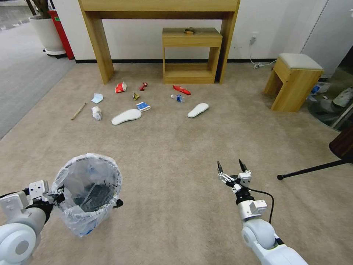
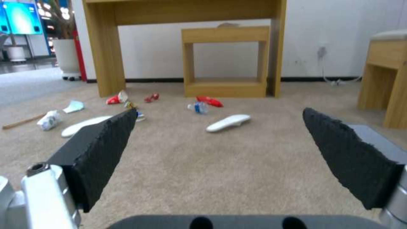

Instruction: Pick up the trash bin and place the garbage on the floor into it.

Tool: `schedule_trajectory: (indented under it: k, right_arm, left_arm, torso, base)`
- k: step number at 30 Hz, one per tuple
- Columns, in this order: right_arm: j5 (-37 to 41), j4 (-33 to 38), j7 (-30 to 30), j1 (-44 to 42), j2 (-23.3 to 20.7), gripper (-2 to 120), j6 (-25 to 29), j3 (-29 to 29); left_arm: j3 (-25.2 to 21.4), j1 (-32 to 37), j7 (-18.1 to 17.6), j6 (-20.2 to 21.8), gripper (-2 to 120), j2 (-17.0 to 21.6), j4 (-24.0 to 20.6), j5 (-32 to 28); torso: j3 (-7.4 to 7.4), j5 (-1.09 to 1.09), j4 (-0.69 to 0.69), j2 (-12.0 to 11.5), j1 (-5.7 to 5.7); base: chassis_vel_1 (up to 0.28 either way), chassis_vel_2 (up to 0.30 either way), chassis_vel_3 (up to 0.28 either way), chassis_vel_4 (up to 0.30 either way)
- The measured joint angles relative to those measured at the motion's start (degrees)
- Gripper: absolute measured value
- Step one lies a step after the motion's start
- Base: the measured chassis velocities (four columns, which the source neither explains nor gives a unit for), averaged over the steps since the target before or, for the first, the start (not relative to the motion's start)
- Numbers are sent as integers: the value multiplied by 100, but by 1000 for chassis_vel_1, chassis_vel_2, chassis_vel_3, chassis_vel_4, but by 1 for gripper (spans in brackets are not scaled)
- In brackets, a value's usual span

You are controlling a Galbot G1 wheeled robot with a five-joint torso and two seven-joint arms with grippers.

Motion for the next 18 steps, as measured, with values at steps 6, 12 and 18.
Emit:
schedule_trajectory:
  k: [6, 12, 18]
  right_arm:
    - [-45, 19, 33, -56, -15, 100, 61, 22]
    - [-23, 59, 108, -45, 12, 100, 36, -4]
    - [8, 80, 224, -3, 37, 99, -10, -12]
  left_arm:
    - [-53, 98, 78, -8, 0, -148, -80, 131]
    - [-119, 168, 121, -31, 0, -195, -101, 176]
    - [-132, 205, 145, -50, 0, -228, -112, 223]
  torso:
    - [0, -1, 0, 0, 0]
    - [0, -1, 0, 0, 0]
    - [0, -1, 0, 0, 0]
  base:
    - [0, 0, 0, 0]
    - [0, 0, 0, 0]
    - [0, 0, 0, 0]
